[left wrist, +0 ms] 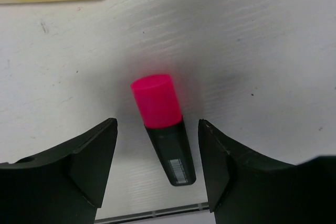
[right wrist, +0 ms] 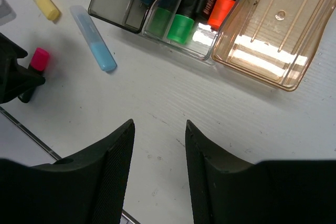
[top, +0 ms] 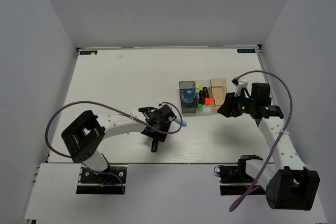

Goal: Sort the stationery into containers
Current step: Grab a piece of stationery with the left arm, then place the stationery into the container, then grab a piece of stationery with the right arm, then place the stationery into the container, then grab a piece of stationery with the left arm, then place the stationery into the container

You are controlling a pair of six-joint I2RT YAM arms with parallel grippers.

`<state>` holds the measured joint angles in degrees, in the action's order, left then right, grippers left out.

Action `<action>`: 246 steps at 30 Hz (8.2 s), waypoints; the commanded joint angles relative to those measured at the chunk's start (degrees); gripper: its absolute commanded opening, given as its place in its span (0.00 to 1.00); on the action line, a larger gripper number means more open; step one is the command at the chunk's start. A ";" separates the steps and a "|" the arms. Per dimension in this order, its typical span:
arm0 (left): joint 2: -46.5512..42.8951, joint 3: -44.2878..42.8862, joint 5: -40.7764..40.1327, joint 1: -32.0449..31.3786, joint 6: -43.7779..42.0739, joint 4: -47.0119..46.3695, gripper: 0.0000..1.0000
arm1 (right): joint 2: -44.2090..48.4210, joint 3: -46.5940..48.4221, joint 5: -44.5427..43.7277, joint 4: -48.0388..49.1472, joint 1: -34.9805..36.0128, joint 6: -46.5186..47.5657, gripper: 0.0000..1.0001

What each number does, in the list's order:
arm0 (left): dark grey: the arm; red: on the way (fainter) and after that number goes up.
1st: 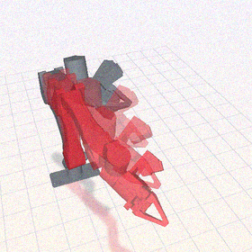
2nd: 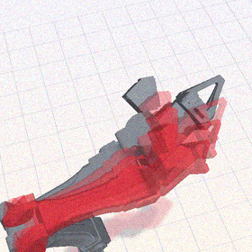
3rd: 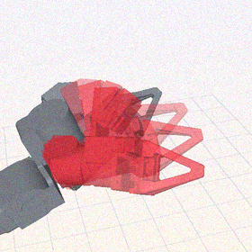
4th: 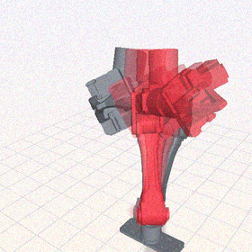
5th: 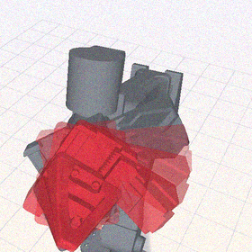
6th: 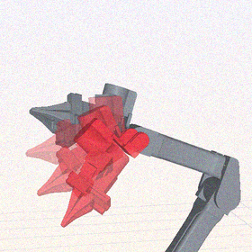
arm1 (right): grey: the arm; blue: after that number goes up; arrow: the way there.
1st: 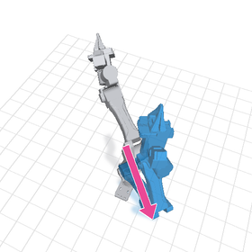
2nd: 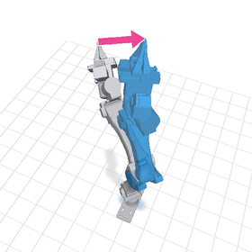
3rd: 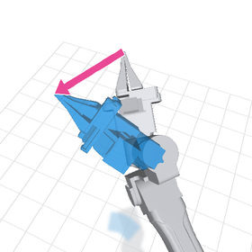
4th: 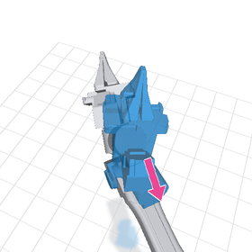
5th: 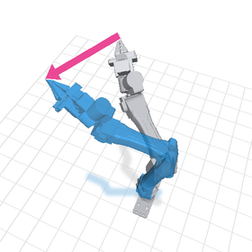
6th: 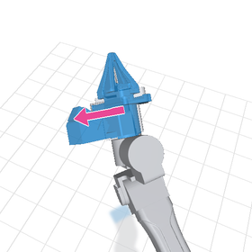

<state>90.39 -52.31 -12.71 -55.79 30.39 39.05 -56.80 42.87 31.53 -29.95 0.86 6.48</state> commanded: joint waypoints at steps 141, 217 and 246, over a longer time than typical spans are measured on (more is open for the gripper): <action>-61.74 20.59 15.35 41.46 -6.57 12.11 0.99 | -56.42 44.23 -27.06 -16.80 51.61 15.32 0.00; 16.30 -17.12 4.53 24.24 48.09 11.23 0.74 | -9.04 16.02 -18.35 0.86 7.84 -6.13 0.60; 10.07 -37.42 -1.89 3.06 13.55 2.19 0.00 | 3.97 8.63 -11.84 0.42 0.63 -5.51 0.64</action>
<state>102.50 -87.29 -15.97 -52.18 50.87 49.04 -55.51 52.12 21.54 -31.40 1.89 1.67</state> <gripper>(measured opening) 0.381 0.506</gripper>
